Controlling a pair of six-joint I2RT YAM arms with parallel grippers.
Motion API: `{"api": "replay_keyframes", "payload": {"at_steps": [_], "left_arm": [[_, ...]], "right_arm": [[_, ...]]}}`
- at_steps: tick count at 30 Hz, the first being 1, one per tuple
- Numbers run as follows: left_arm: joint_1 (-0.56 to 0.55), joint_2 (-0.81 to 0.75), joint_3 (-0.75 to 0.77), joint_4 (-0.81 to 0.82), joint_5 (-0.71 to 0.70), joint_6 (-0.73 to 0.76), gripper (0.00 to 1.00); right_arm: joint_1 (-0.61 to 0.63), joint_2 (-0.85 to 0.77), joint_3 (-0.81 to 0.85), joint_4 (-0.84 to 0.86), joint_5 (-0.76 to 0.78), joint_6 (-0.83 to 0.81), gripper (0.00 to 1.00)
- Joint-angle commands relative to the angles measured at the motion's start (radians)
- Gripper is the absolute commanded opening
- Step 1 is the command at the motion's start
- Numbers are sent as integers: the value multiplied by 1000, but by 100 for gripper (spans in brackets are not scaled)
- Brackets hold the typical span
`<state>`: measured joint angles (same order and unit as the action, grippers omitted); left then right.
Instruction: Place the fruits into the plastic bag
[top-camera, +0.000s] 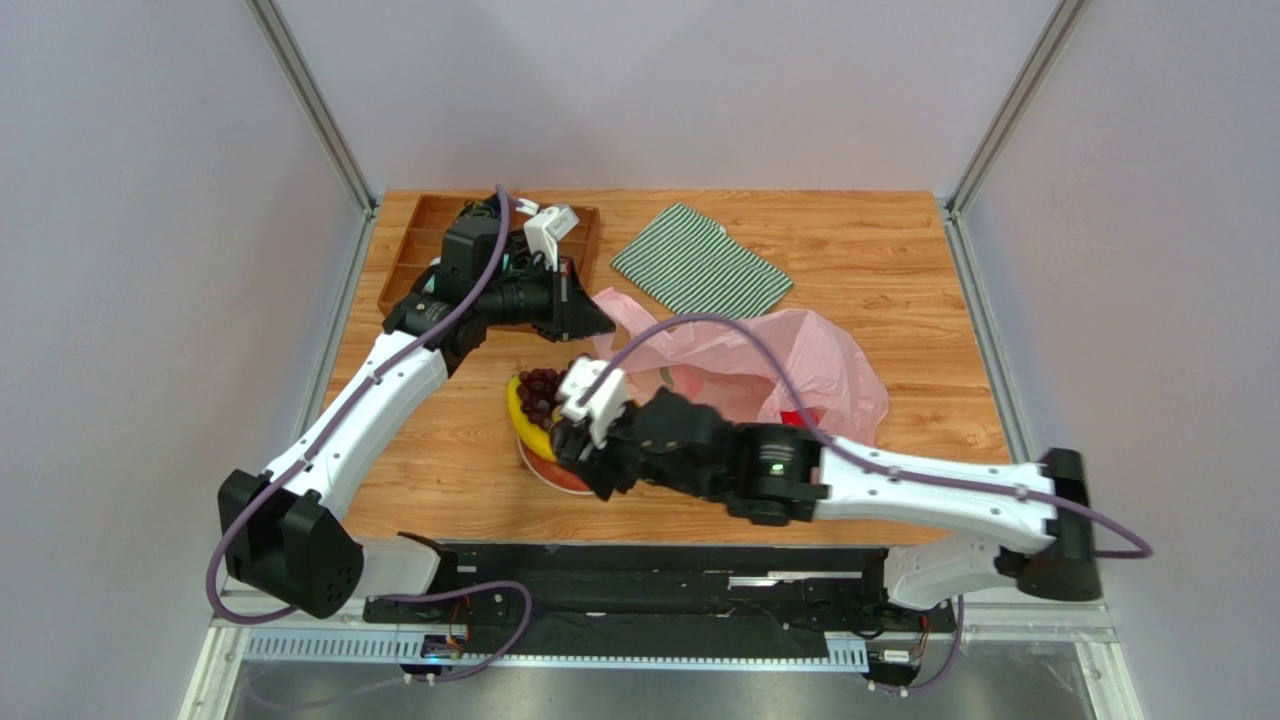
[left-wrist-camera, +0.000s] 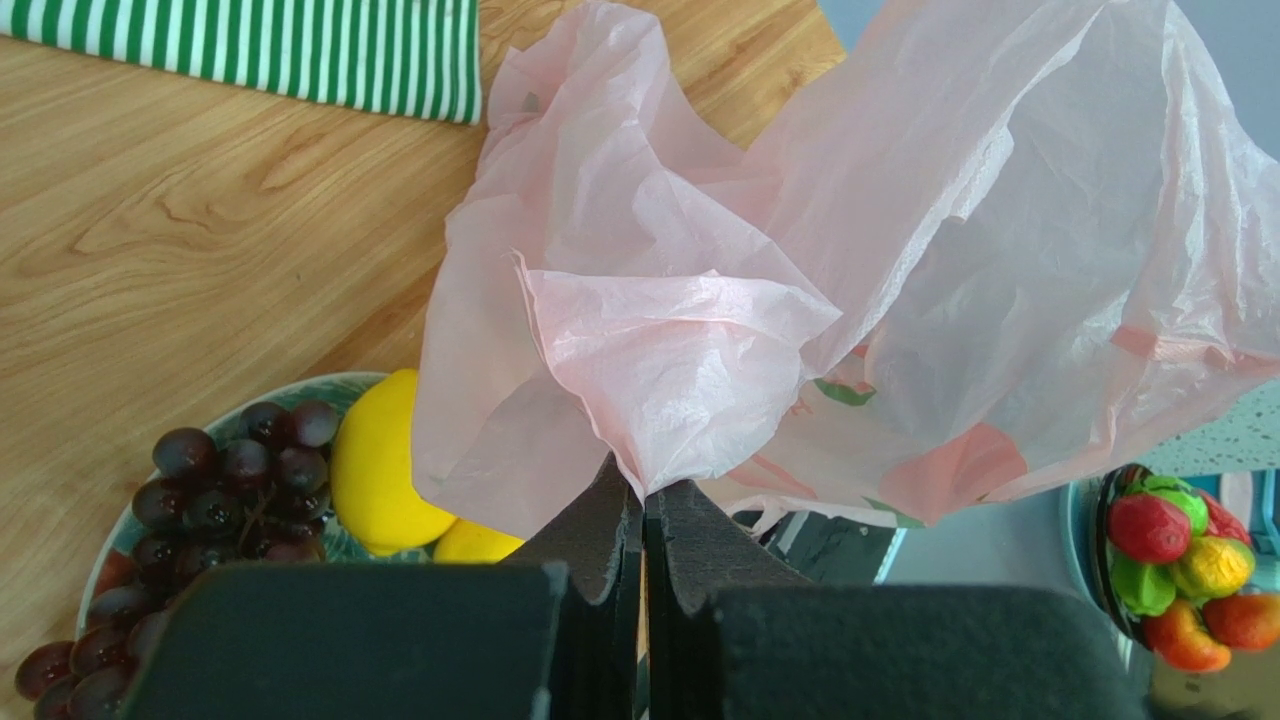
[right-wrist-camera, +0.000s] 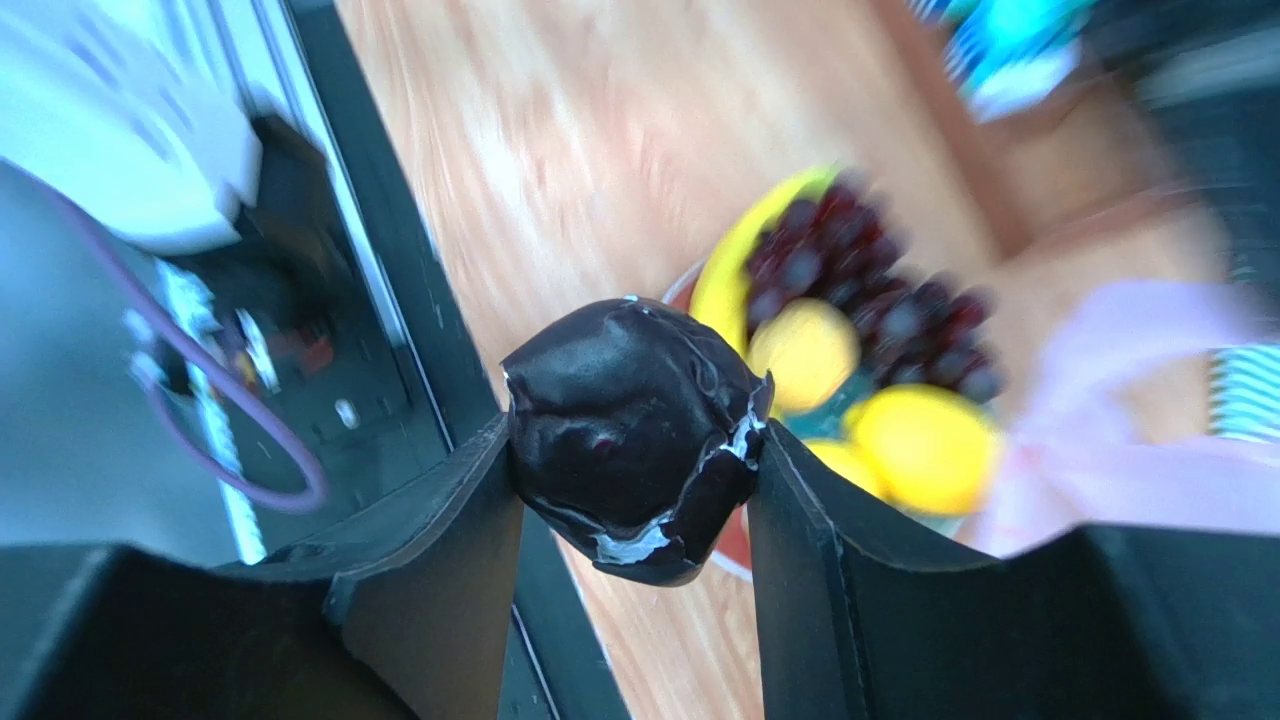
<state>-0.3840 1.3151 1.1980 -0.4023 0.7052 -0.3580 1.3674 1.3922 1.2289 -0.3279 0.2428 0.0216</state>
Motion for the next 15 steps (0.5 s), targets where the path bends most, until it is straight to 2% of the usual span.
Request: {"api": "replay_keyframes", "payload": {"at_steps": [1,3,7,15], "left_arm": [[-4,-4,34,2,8,5,0],[-4,-2,34,5,8,4,0],[-4,-2,34,6,8,4,0],[-4,-1,32,6,8,2,0]], "right_arm": [[-65,-207,-55,66,35,36,24],[-106,-243,-86,50,58,64,25],[-262,-283,-114,-83,76,168,25],[-304,-220,-72,-336,199,235,24]]}}
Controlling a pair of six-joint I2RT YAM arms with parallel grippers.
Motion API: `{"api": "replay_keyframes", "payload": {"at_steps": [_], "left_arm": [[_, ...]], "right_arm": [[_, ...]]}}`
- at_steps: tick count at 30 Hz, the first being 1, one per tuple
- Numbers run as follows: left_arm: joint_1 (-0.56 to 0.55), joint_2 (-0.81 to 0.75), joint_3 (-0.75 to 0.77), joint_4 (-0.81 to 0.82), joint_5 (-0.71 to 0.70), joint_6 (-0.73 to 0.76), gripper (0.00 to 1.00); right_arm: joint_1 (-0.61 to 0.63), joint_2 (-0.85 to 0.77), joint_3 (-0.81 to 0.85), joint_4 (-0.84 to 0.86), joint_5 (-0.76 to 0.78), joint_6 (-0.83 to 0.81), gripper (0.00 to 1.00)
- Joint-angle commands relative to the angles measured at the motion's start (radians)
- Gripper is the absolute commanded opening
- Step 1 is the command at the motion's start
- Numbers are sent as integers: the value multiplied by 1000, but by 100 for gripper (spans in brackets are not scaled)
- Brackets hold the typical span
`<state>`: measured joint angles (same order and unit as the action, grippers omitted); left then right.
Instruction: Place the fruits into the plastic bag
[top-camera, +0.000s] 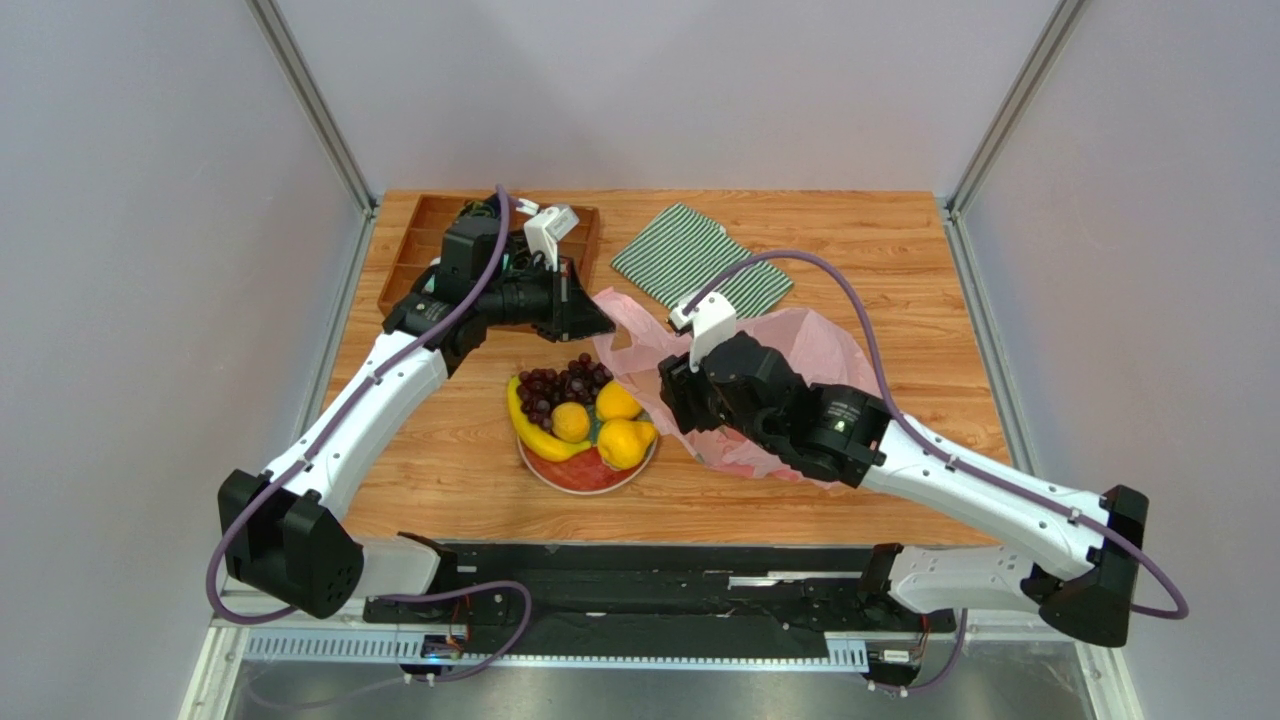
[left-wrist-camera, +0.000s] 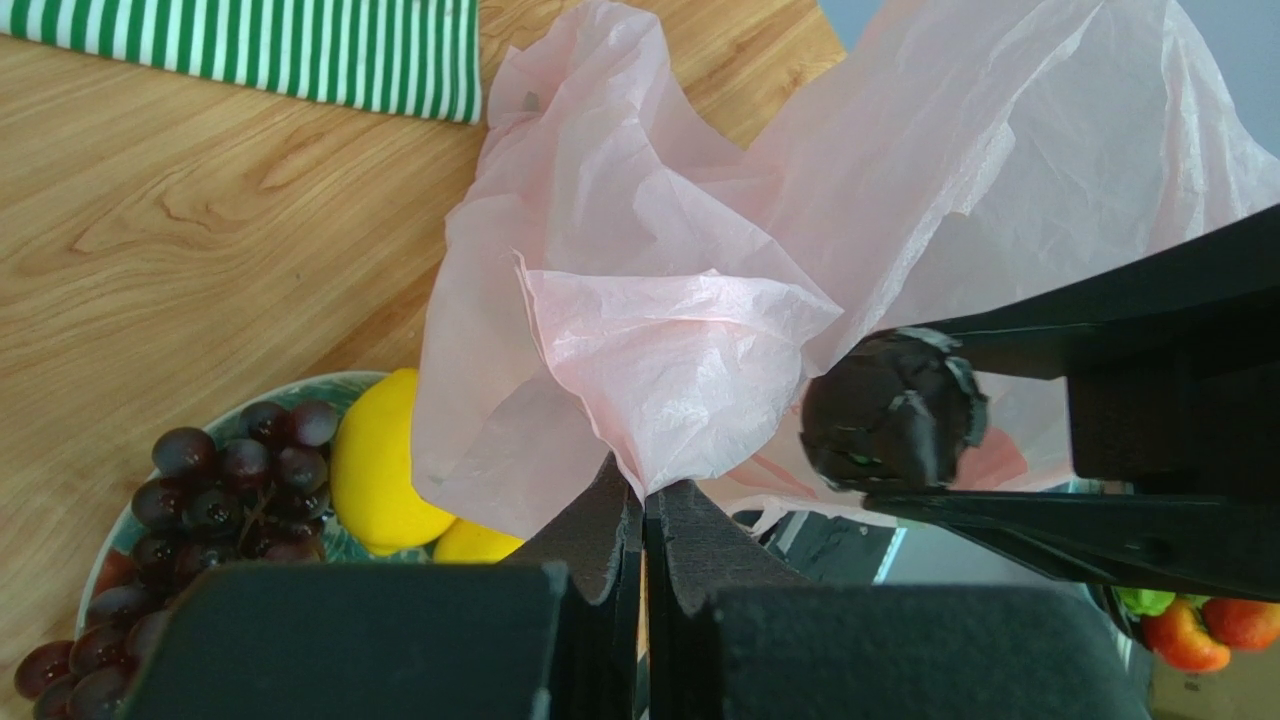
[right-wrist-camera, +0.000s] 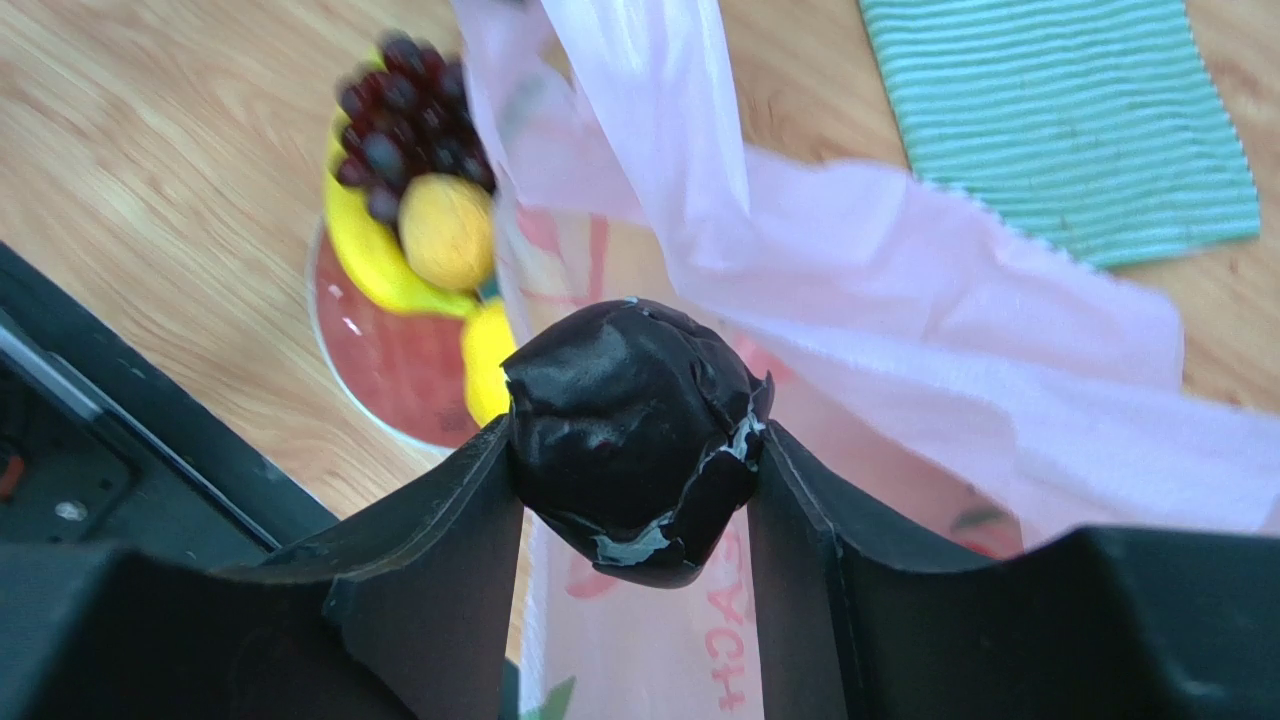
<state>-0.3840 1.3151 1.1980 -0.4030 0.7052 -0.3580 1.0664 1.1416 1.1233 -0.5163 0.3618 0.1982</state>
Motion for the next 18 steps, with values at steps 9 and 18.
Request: {"api": "replay_keyframes", "payload": {"at_steps": [9,18], "left_arm": [[-4,-2,32,7,8,2,0],[-4,-10,34,6,5,7,0]], "right_arm": [[-58,202,98,-303,247,161,22],[-163,325,46,-315,327,204,22]]}}
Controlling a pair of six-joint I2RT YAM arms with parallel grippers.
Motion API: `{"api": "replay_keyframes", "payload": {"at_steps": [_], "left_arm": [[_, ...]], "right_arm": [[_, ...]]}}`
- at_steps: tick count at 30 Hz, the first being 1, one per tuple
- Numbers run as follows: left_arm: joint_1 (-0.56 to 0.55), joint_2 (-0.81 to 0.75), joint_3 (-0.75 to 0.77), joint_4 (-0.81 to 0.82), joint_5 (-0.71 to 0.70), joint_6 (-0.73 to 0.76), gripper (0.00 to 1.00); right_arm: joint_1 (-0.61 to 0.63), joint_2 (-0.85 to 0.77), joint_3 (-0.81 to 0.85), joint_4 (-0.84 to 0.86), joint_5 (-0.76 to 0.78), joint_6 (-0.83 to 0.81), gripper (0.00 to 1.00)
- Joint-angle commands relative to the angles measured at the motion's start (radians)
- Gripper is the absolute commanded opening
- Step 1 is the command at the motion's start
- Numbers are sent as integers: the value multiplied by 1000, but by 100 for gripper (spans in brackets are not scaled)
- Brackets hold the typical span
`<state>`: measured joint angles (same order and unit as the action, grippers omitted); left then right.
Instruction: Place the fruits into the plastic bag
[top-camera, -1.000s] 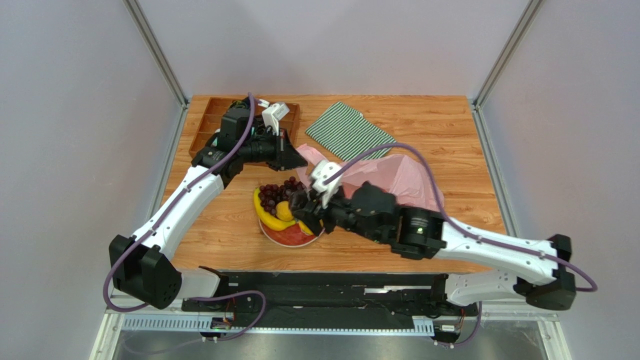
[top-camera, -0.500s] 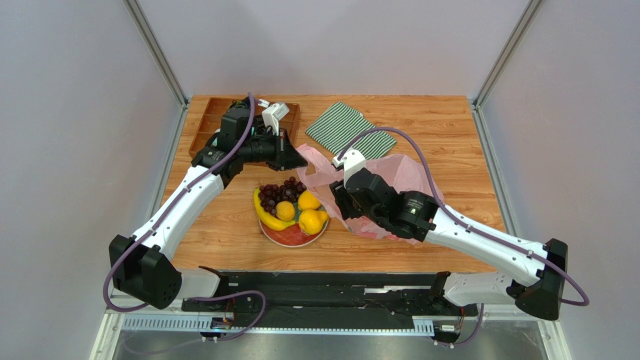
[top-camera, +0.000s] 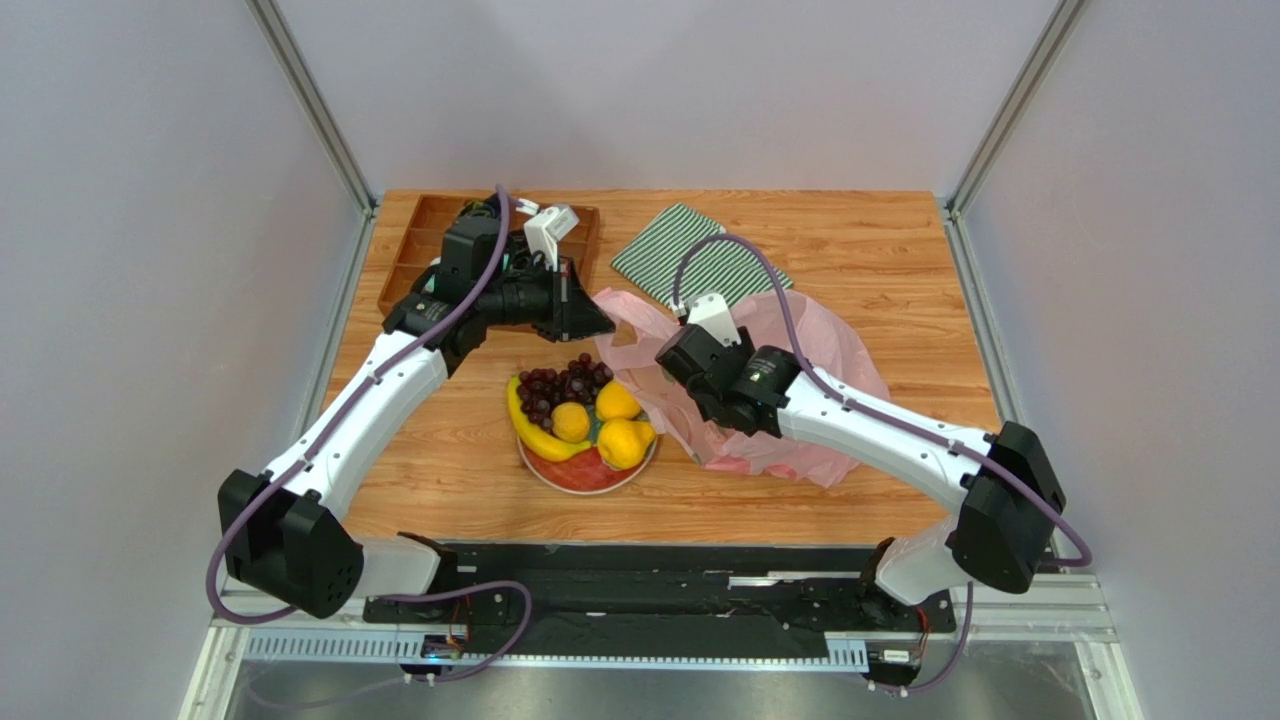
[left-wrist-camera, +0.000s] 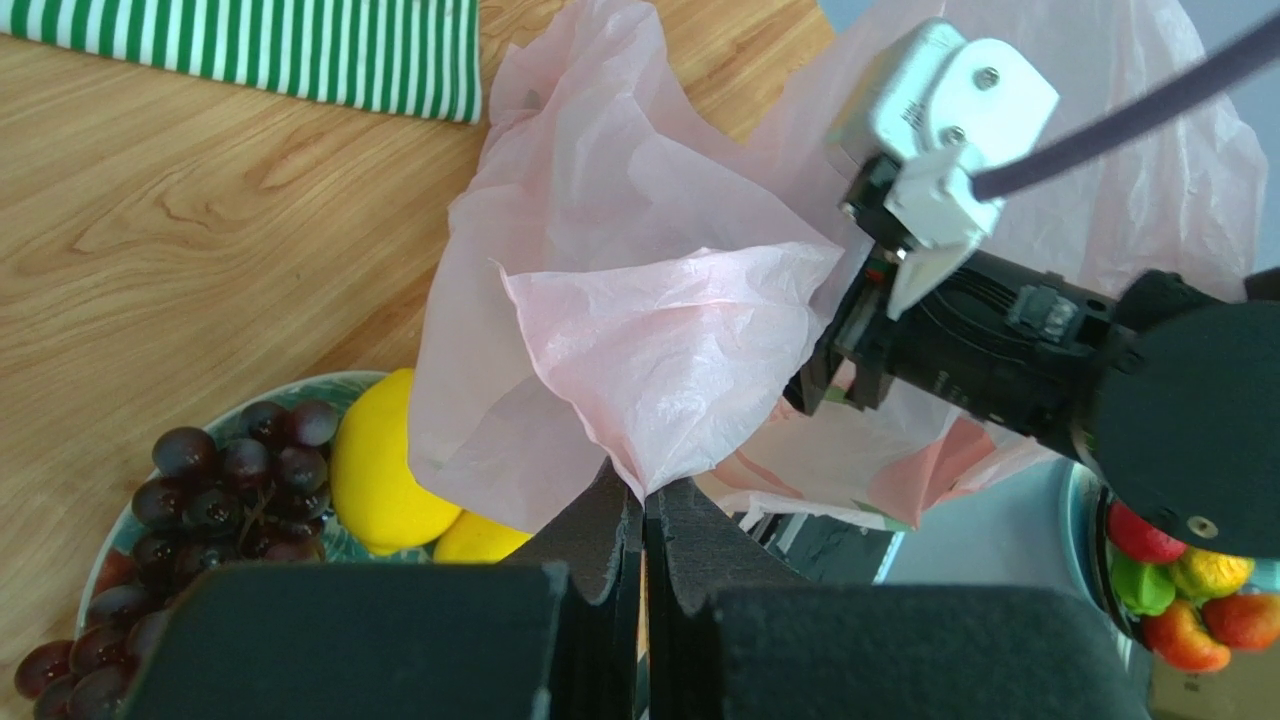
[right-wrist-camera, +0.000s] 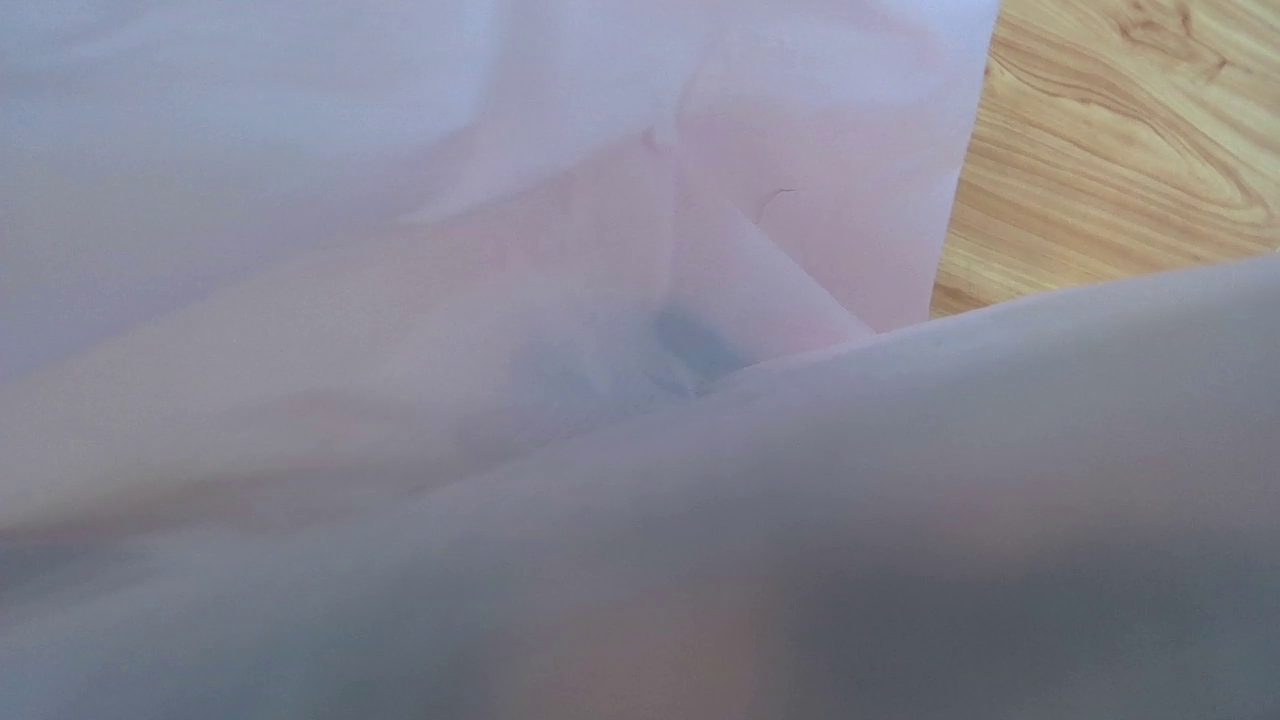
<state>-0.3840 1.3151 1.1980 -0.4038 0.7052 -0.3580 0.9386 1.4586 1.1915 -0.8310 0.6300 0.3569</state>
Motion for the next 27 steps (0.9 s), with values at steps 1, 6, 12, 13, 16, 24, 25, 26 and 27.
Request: {"api": "replay_keyframes", "payload": {"at_steps": [1,6,12,13,16,24,25,26,27], "left_arm": [[-4,-10,34,8,5,7,0],[-4,-8,34,6,8,2,0],[-4,-7,32,8,7,2,0],[-4,-7,32,8,7,2,0],[-4,-5,32,8,7,2,0],[-4,-5,32,6,5,2,0],[-4,-4,32,6,7,2,0],[-4,-5,34,6,7,4,0],[-4,-5,34,8,7,4,0]], "right_arm": [[-56,6,-39,10,51,48,23],[-103,-1,-110,41,17,57,30],[-124,19,-119,47,-13,63,66],[-126,25,-118,49,-24,62,70],[-135,34,-113,50,-36,62,85],[-135,19,-116,59,-44,63,86],[-136,16,-118,61,-44,62,86],[-136,11,-118,63,-46,63,85],[-136,3,-118,64,-53,62,84]]}}
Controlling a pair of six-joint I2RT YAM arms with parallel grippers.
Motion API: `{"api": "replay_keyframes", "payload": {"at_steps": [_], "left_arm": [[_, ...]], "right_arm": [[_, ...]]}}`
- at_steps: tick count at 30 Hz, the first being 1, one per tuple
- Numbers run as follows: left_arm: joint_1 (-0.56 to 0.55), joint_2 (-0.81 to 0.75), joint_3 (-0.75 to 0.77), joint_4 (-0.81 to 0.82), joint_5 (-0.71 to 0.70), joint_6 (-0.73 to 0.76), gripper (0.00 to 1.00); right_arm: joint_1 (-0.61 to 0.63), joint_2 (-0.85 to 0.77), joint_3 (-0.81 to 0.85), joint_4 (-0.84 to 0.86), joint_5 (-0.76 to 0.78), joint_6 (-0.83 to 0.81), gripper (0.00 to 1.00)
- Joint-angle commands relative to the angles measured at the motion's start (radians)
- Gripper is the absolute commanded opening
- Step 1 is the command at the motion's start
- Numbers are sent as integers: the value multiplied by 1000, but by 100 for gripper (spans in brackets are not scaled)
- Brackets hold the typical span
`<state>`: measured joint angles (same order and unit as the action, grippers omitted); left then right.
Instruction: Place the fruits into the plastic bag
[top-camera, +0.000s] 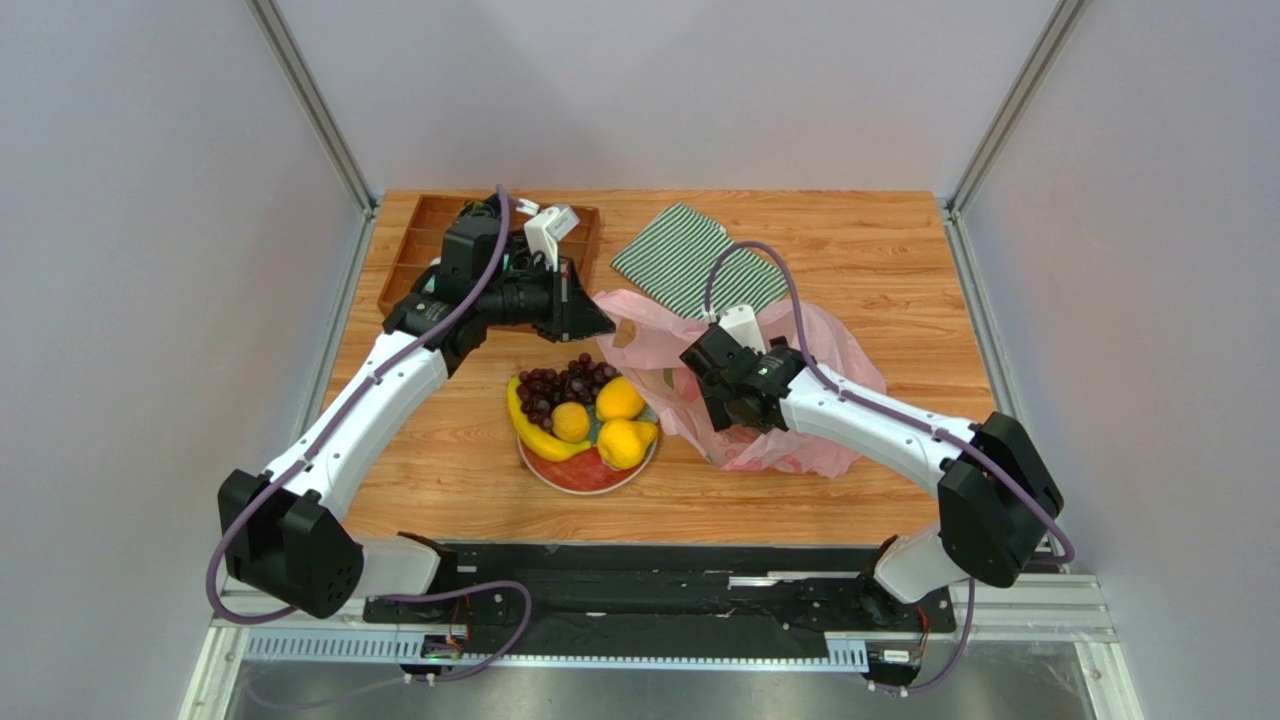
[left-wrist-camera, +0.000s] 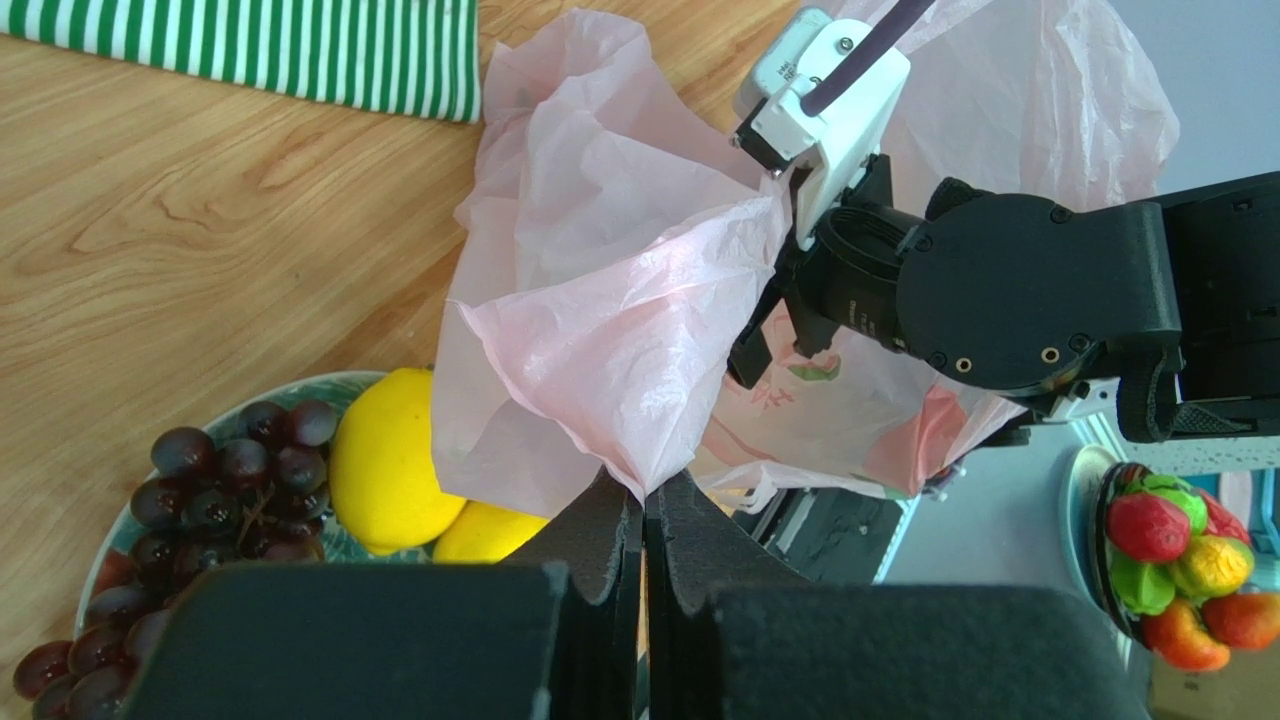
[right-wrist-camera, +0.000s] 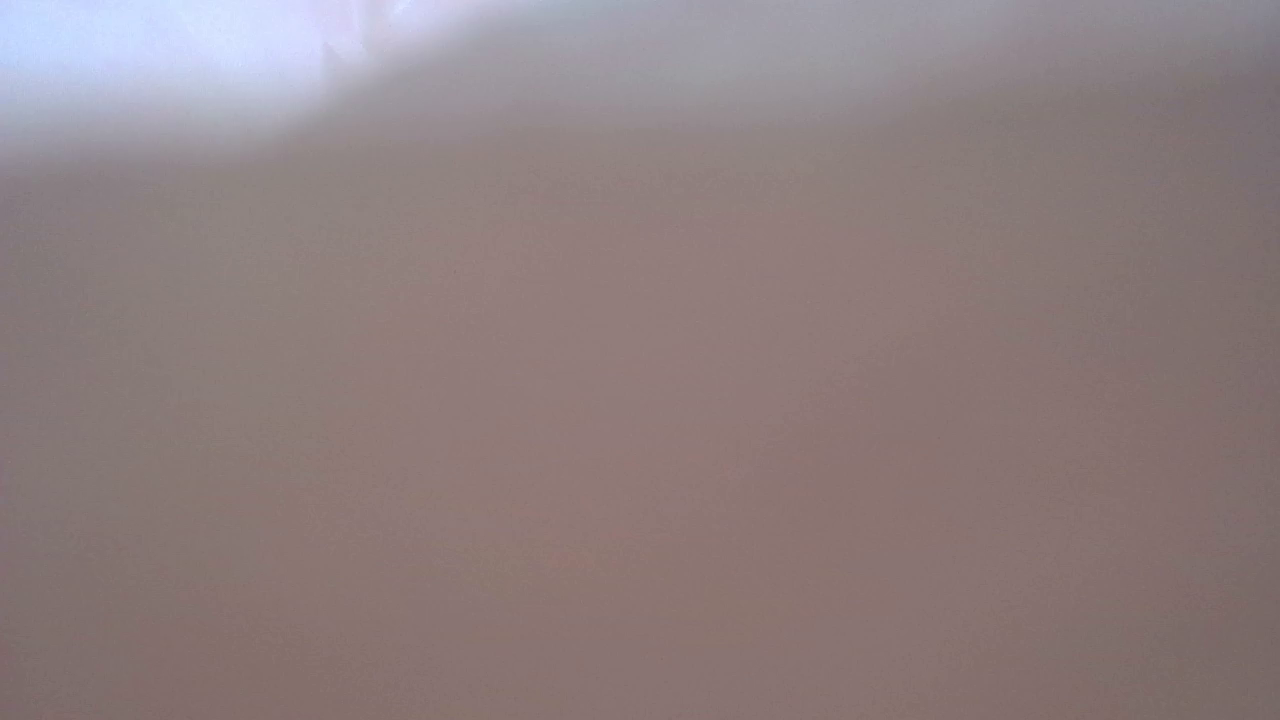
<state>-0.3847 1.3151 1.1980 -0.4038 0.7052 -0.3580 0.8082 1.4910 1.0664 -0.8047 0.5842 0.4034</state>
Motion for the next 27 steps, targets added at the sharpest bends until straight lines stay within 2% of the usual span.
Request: {"api": "replay_keyframes", "payload": {"at_steps": [1,4,7,11,16,19,21,27], "left_arm": [[-3,-4,32,7,7,4,0],[-3,-2,31,6,5,2,0],[-3,3,31,8,10,-2,0],[-3,3,31,10,8,-1,0],[-3,-1,29,10,7,-1,0],[-3,3,31,11,8,-1,0],[-3,1,31,10,7,-1,0],[-3,-1,31,10,5,-1,0]], "right_arm": [[-6,-37,7,42,-18,11,82],[11,-119,10,84,-96,-20,77],[60,-245,21,165,-171,-64,76],[175,-429,7,336,-176,-109,75],[282,-518,-63,545,-279,-234,75],[359,-460,-51,585,-331,-280,76],[419,-365,-4,562,-339,-308,77],[537,-94,156,470,-282,-382,78]]}}
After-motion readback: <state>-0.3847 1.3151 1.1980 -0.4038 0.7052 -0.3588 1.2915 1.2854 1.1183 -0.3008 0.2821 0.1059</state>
